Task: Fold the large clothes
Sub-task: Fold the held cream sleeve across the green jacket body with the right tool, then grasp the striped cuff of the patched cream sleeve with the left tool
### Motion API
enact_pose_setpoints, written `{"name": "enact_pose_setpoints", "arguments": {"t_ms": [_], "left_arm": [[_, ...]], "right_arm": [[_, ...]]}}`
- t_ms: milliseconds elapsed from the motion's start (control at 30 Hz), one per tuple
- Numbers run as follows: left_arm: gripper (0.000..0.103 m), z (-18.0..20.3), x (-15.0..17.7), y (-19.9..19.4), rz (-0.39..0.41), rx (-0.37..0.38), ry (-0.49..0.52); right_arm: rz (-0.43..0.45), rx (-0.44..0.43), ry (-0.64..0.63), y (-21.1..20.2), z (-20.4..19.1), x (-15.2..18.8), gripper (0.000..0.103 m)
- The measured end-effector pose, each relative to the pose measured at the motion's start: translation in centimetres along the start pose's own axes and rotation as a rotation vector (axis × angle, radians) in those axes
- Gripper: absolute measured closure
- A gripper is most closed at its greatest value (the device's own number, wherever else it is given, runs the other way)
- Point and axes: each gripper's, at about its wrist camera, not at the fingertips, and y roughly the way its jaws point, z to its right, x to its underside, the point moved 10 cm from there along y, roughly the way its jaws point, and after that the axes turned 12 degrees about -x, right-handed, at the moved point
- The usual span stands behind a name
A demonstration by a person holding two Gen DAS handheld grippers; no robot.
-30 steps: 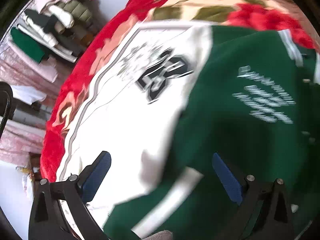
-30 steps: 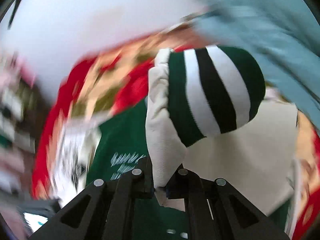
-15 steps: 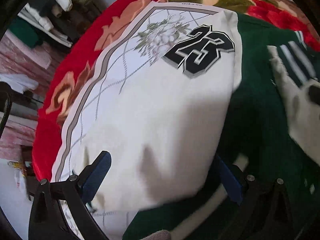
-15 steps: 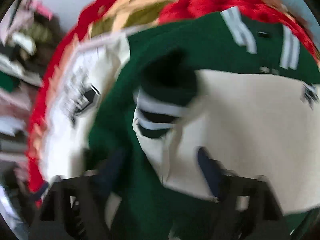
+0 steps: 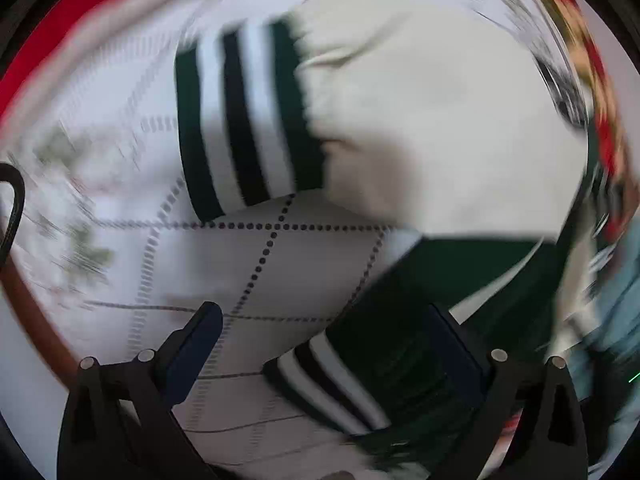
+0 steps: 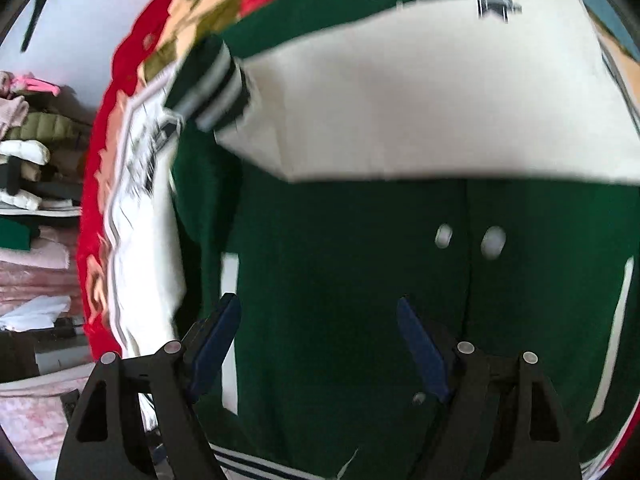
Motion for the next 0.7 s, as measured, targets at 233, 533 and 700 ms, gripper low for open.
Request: {"name": "enact_pose_setpoints", "arguments": {"t_ms": [233,533,700], "left_arm": [[0.015,-0.5,-6.3,-0.1,0.074,0.174,-0.284],[0.084,0.1,-16.8,-6.2,0.394,0.064,-0.184],[0.084,-0.1,-24.0,-8.1,0.506,0.015,-0.111]], "right_arm": [[-0.002,0.04,0.022,1.9,-0.5,1.7,0.021],[0.021,0.084,-0.029,2.4,-3.9,-0.3,0.021],[0.105,0.065,-0.067,2.4,-7.0,-5.0,0.022]]}}
